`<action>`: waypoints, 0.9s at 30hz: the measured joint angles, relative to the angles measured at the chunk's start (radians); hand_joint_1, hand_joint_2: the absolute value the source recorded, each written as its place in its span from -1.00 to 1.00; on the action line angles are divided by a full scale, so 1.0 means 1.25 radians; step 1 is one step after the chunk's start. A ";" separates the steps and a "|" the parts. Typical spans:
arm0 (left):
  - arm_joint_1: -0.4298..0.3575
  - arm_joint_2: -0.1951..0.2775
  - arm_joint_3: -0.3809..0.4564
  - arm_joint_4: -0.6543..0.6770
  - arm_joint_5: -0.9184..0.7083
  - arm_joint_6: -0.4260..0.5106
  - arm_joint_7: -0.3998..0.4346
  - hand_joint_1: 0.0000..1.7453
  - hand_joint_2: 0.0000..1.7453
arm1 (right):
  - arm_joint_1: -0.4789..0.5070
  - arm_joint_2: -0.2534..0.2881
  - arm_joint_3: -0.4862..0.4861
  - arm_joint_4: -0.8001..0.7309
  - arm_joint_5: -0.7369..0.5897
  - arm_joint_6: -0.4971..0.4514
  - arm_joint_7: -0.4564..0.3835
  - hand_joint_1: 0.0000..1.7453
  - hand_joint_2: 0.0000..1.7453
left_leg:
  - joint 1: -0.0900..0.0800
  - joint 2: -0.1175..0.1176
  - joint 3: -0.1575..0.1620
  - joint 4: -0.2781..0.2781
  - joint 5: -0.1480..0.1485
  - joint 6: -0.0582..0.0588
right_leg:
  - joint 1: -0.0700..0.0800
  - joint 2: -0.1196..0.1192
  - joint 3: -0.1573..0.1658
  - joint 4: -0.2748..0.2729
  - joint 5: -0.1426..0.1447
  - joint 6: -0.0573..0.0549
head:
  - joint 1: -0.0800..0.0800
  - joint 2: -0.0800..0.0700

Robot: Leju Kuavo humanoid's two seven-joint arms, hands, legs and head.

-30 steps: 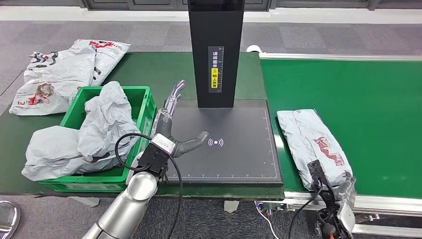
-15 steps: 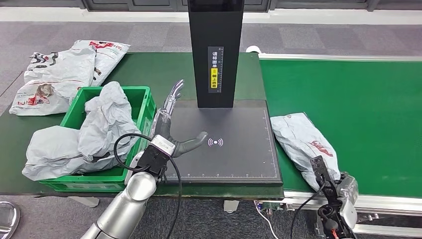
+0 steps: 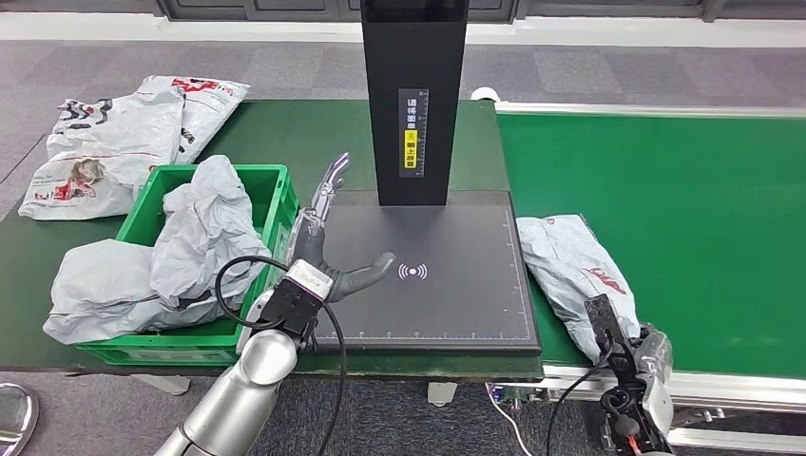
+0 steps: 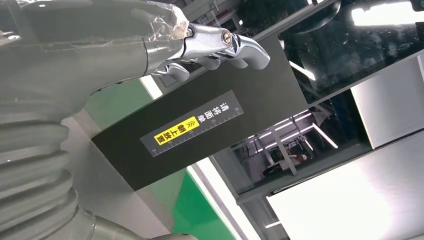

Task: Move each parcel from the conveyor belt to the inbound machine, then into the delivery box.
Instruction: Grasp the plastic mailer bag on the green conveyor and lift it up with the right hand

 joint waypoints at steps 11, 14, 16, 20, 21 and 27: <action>0.001 0.001 0.000 0.000 0.000 0.000 0.000 -1.00 1.00 | -0.001 0.003 0.000 -0.001 0.000 0.000 0.000 1.00 1.00 | 0.000 0.000 0.000 0.000 0.000 0.000 | 0.000 0.000 0.000 0.000 0.000 0.000 | 0.000 0.000; 0.001 0.001 0.000 0.000 0.000 0.000 0.000 -1.00 1.00 | -0.001 0.003 0.000 -0.002 0.000 0.000 0.000 1.00 1.00 | 0.000 0.000 0.000 0.000 0.000 0.000 | 0.000 0.000 0.000 0.000 0.000 0.000 | 0.000 0.000; 0.001 0.001 0.000 0.000 0.000 0.000 0.000 -1.00 1.00 | -0.001 0.004 0.000 -0.002 0.000 0.000 0.000 1.00 1.00 | 0.000 0.000 0.000 0.000 0.000 0.000 | 0.000 0.000 0.000 0.000 0.000 0.000 | 0.000 0.000; 0.001 0.001 0.000 0.000 0.000 0.000 0.000 -1.00 1.00 | -0.001 0.004 0.000 -0.002 -0.001 0.000 0.000 1.00 1.00 | 0.000 -0.001 0.000 0.000 0.000 0.000 | 0.000 -0.001 0.000 0.000 0.000 0.000 | 0.000 0.000; 0.001 0.001 0.000 0.000 0.000 0.000 0.000 -1.00 1.00 | -0.001 0.004 0.000 -0.002 -0.001 0.000 0.001 1.00 1.00 | 0.000 -0.001 0.000 0.000 0.000 0.000 | 0.000 -0.001 0.000 0.000 0.000 0.000 | 0.000 0.000; 0.001 0.001 0.000 0.000 0.000 0.000 0.000 -1.00 1.00 | -0.001 0.004 0.000 -0.003 -0.001 0.000 0.001 1.00 1.00 | 0.000 -0.001 0.000 0.000 0.000 0.000 | 0.000 -0.001 0.000 0.000 0.000 0.000 | 0.000 0.000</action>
